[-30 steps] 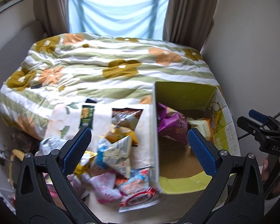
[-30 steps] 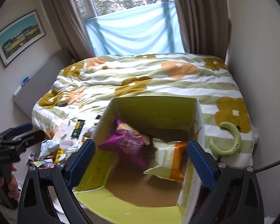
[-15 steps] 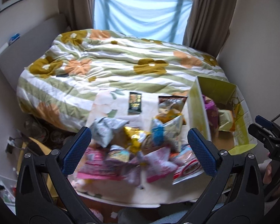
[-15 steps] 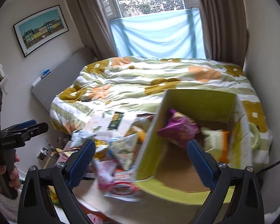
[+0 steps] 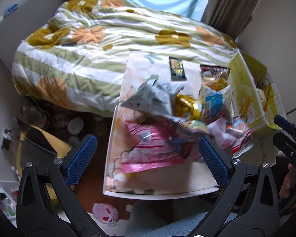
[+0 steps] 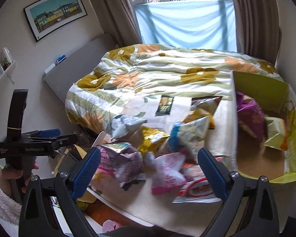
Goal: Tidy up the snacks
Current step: 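Grasp the pink striped bag with the left tool while the right tool grasps the silver bag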
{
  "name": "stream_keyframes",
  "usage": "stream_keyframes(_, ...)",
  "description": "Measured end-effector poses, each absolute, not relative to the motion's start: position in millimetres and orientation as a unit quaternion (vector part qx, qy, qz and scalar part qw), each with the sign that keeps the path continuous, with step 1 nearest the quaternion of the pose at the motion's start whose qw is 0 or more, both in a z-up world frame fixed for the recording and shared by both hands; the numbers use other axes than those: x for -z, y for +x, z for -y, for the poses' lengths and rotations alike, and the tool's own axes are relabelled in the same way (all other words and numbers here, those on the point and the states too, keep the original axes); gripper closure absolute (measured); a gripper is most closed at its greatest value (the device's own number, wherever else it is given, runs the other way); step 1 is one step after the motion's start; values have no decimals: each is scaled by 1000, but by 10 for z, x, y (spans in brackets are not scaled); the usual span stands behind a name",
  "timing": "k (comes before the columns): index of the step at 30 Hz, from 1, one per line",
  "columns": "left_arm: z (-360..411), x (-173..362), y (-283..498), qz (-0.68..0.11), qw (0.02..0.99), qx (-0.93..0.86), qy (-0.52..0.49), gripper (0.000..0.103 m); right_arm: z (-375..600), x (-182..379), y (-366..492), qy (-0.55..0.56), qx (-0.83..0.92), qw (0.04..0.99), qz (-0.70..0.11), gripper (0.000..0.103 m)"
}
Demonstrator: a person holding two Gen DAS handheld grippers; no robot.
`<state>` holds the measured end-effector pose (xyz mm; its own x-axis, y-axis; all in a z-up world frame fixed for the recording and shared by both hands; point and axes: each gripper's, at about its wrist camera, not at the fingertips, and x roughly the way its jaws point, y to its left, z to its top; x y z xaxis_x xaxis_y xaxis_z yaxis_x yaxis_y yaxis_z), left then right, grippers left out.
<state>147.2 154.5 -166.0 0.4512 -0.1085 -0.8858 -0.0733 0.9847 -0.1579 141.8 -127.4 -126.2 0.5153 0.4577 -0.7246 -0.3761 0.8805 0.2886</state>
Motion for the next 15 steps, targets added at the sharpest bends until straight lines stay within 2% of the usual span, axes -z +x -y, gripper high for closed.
stream_keyframes(8,-1763,2306,1626,-566,815,57,-109,1,623,1826,1528,39,-266,838,-476,5)
stream_keyframes(15,-1803,2598,1736,-582,800,74,-127,1,349,2221,1689,25,-275,813,-513,6)
